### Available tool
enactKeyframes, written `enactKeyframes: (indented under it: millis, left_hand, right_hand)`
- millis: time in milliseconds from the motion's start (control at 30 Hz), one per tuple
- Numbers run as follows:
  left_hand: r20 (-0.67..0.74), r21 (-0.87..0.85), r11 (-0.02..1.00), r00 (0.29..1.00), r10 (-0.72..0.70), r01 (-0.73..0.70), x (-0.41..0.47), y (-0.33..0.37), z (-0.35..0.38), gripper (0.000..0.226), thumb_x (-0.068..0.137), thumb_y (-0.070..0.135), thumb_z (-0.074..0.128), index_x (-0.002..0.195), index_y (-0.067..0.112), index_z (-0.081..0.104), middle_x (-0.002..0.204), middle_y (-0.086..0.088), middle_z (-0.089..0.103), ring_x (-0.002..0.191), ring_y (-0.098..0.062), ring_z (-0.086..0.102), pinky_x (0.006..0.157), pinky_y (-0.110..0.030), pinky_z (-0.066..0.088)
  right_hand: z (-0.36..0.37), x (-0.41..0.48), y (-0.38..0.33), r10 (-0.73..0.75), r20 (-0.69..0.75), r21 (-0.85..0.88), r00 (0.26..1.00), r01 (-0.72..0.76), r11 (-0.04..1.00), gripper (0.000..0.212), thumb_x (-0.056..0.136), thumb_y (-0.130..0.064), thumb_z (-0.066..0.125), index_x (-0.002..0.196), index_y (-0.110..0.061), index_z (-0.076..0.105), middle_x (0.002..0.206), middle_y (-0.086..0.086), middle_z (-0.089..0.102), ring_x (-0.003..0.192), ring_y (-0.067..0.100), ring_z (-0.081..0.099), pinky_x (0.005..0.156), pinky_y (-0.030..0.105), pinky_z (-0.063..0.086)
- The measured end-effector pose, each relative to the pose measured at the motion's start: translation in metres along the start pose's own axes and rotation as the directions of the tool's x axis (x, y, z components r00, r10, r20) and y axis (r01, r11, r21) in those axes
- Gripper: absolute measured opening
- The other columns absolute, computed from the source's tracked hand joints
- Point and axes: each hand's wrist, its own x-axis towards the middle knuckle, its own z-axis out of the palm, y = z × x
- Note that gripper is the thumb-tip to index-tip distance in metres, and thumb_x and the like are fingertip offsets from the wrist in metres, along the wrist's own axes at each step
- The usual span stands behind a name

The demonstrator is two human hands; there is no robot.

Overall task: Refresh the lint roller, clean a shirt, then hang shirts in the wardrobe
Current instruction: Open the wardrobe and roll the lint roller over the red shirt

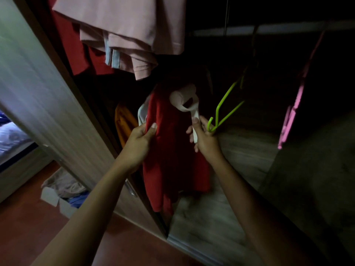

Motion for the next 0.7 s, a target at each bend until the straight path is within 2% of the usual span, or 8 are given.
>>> enactKeyframes:
  millis: [100,233,300,367,433,500,600,700]
  left_hand:
    - [-0.029,0.015,1.000,1.000,0.012,-0.012,0.001,-0.006,-0.002,0.034,0.109,0.025,0.039,0.109,0.006,0.067,0.099,-0.011,0.075,0.089,-0.020,0.074,0.080,-0.030,0.059]
    - [-0.122,-0.014,1.000,0.992,0.024,-0.026,0.004,-0.011,-0.009,0.029,0.109,0.022,0.041,0.109,0.010,0.067,0.092,-0.006,0.074,0.082,-0.015,0.071,0.075,-0.027,0.057]
    - [-0.133,-0.013,1.000,0.991,0.018,-0.020,0.005,-0.010,-0.014,0.029,0.109,0.022,0.040,0.112,0.012,0.067,0.102,-0.008,0.075,0.092,-0.019,0.072,0.086,-0.034,0.057]
    - [-0.129,-0.010,1.000,0.992,0.003,-0.005,0.004,-0.010,-0.020,0.032,0.109,0.024,0.040,0.116,0.008,0.067,0.113,-0.014,0.073,0.105,-0.025,0.071,0.097,-0.042,0.055]
    - [-0.135,0.001,1.000,0.991,-0.013,0.013,0.005,-0.009,-0.024,0.035,0.109,0.025,0.040,0.118,0.001,0.065,0.118,-0.023,0.070,0.110,-0.035,0.068,0.101,-0.052,0.053]
    - [-0.153,-0.003,1.000,0.988,-0.022,0.021,0.005,-0.008,-0.027,0.037,0.108,0.025,0.041,0.118,-0.004,0.062,0.119,-0.030,0.066,0.109,-0.040,0.067,0.102,-0.059,0.050]
    - [-0.145,0.003,1.000,0.989,-0.028,0.029,0.006,-0.008,-0.029,0.039,0.108,0.026,0.041,0.118,-0.005,0.062,0.119,-0.030,0.066,0.110,-0.040,0.067,0.102,-0.059,0.049]
    - [-0.117,0.003,0.999,0.993,-0.031,0.032,0.004,-0.009,-0.026,0.038,0.108,0.028,0.040,0.119,0.000,0.064,0.118,-0.022,0.070,0.111,-0.035,0.068,0.100,-0.050,0.054]
  right_hand:
    - [0.002,-0.010,-0.008,-0.078,0.065,-0.003,0.995,0.078,0.997,0.013,0.103,-0.033,0.049,0.105,-0.026,0.059,0.077,0.002,0.063,0.053,0.012,0.051,0.034,0.020,0.033]
    - [0.007,-0.030,0.024,-0.023,0.144,-0.097,0.989,0.037,0.995,0.010,0.102,-0.031,0.052,0.102,-0.032,0.062,0.075,0.002,0.060,0.054,0.016,0.048,0.035,0.020,0.033]
    - [0.007,-0.044,0.053,0.038,0.193,-0.148,0.980,-0.009,0.989,0.011,0.102,-0.028,0.052,0.104,-0.028,0.064,0.074,0.004,0.059,0.053,0.016,0.046,0.037,0.020,0.035]
    - [0.006,-0.061,0.083,0.129,0.256,-0.228,0.958,-0.070,0.971,0.015,0.102,-0.028,0.053,0.107,-0.020,0.065,0.073,0.006,0.058,0.051,0.009,0.047,0.040,0.015,0.035]
    - [0.000,-0.077,0.111,0.266,0.300,-0.340,0.916,-0.158,0.927,0.023,0.101,-0.030,0.053,0.109,-0.012,0.065,0.073,0.006,0.057,0.048,0.001,0.046,0.039,0.011,0.033]
    - [-0.008,-0.088,0.134,0.383,0.324,-0.450,0.865,-0.215,0.866,0.024,0.101,-0.035,0.054,0.108,-0.015,0.065,0.072,0.003,0.057,0.048,0.002,0.047,0.037,0.012,0.034]
    - [-0.013,-0.088,0.142,0.454,0.321,-0.535,0.831,-0.237,0.811,0.023,0.100,-0.041,0.053,0.109,-0.024,0.066,0.072,0.002,0.059,0.047,0.006,0.049,0.034,0.017,0.034]
    - [-0.008,-0.067,0.115,0.410,0.256,-0.432,0.876,-0.276,0.859,0.019,0.099,-0.041,0.053,0.113,-0.035,0.064,0.074,0.001,0.059,0.048,0.009,0.048,0.032,0.018,0.032]
